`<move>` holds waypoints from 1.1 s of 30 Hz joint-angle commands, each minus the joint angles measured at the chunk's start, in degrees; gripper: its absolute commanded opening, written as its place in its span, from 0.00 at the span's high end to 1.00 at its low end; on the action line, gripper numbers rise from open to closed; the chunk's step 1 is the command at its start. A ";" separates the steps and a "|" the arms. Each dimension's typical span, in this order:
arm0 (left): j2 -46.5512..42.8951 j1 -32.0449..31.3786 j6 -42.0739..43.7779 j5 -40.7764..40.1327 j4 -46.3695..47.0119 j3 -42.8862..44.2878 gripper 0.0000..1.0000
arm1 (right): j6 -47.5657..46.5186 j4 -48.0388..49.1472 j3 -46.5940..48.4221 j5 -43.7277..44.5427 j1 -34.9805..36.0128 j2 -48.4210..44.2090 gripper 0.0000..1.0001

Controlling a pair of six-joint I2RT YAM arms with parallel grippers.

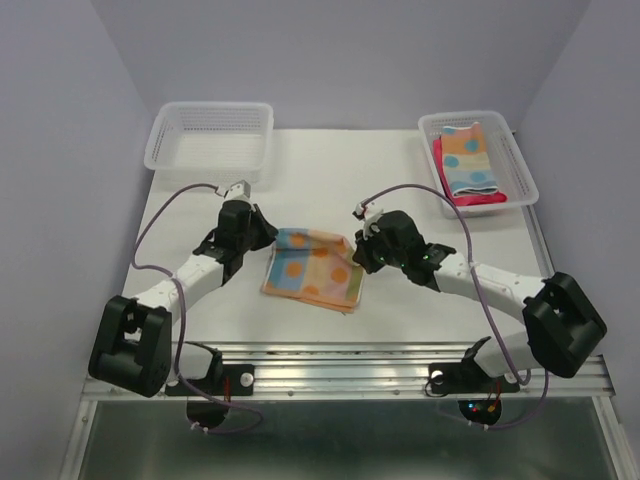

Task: Fold and stack the towels
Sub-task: Fold the towel

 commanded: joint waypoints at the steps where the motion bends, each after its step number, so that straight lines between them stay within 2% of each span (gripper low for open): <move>1: -4.84 -0.03 -4.15 -0.96 2.09 -5.29 1.00 | 3.05 -2.25 -3.11 1.43 2.18 -4.26 0.99; 10: -15.64 -0.20 -8.11 -1.31 1.48 -14.61 1.00 | 7.62 -4.36 -6.80 -1.30 5.96 -9.01 0.99; 18: -22.15 -0.29 -8.73 -2.11 -1.16 -17.34 1.00 | 9.20 -4.36 -9.08 -2.44 8.59 -12.52 0.99; 24: -25.84 -0.29 -9.43 -1.93 -2.57 -19.27 1.00 | 9.56 -4.89 -9.88 -3.49 8.77 -14.46 0.99; 33: -25.94 -0.29 -9.52 -1.58 -3.01 -21.12 1.00 | 9.99 -3.66 -10.76 -5.25 8.95 -12.09 0.99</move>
